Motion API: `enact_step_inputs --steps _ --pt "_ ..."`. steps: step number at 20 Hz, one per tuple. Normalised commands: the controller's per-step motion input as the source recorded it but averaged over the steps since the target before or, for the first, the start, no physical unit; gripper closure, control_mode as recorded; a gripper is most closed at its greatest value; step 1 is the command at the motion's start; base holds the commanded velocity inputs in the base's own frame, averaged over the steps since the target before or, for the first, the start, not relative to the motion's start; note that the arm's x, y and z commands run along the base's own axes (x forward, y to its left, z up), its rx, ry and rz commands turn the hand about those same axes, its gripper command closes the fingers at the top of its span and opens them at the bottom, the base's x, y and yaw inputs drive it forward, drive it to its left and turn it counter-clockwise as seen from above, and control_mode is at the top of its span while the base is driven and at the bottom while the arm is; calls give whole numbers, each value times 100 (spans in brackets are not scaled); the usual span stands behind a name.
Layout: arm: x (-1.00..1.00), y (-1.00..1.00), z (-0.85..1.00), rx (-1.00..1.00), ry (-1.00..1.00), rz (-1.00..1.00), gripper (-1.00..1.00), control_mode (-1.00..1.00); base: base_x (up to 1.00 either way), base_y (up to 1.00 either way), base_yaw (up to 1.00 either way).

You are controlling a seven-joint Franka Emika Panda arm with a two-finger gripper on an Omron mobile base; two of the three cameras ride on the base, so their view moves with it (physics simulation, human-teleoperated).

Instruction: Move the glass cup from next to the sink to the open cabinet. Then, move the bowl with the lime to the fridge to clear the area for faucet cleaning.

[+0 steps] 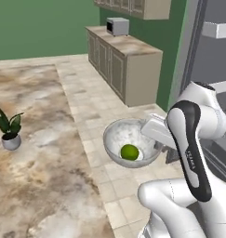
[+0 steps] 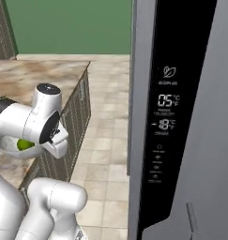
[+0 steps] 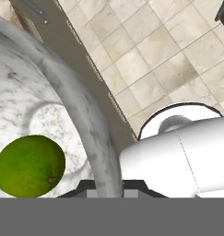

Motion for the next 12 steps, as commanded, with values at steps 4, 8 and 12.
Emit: enact_step_inputs --steps 4,8,12 --pt "0 0 0 0 0 0 100 100 77 0 -4" --pt "0 0 0 0 0 0 100 100 16 0 -30" --pt "0 0 0 0 0 0 100 100 -24 0 -45"
